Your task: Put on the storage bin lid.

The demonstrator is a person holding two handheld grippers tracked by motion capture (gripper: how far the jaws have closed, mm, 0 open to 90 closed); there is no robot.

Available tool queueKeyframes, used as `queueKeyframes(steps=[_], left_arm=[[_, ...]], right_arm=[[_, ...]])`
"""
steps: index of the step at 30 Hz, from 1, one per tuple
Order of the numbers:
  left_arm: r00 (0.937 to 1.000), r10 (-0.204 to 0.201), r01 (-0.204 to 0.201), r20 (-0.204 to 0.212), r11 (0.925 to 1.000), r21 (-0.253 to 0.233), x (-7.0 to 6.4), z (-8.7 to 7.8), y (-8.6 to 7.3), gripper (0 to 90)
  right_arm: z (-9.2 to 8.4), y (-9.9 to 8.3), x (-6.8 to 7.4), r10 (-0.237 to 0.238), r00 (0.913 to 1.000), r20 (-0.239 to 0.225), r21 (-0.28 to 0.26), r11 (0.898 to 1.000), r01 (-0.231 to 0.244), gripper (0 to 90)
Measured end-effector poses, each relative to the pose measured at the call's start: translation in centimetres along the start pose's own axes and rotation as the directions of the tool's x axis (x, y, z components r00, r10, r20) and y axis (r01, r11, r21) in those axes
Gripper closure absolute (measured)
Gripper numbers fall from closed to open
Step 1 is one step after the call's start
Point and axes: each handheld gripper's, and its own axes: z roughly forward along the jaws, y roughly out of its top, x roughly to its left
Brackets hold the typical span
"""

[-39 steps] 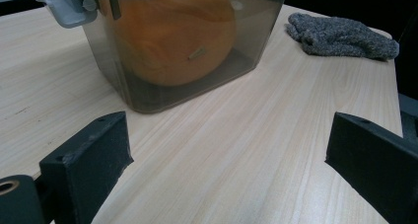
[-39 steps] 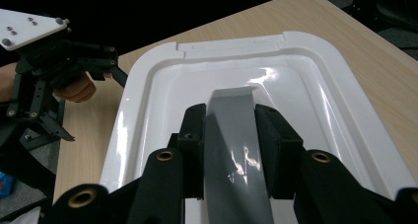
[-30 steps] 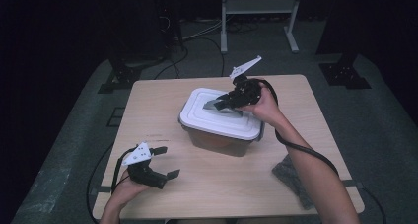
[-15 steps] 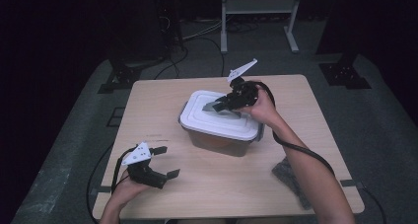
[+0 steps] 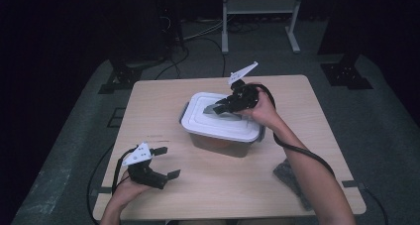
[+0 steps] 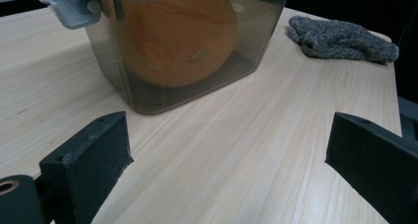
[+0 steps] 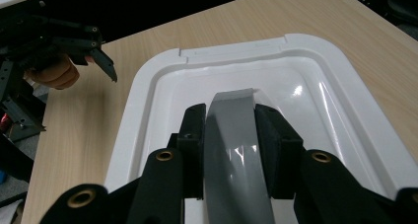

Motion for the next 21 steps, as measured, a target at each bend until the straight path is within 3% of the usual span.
queueKeyframes(steps=[15,21], left_arm=[[1.0,0.002,-0.002,0.0,1.0,0.002,-0.06,-0.02,-0.04,2.6],[1.0,0.007,-0.007,0.002,1.0,0.005,0.01,-0.01,-0.03,2.6]], right_arm=[[0.26,-0.19,0.09,0.023,0.9996,-0.014,0.005,1.0,-0.023,64.4],[-0.52,-0.2,0.07,0.03,0.9994,-0.016,-0.034,0.999,-0.031,55.7]])
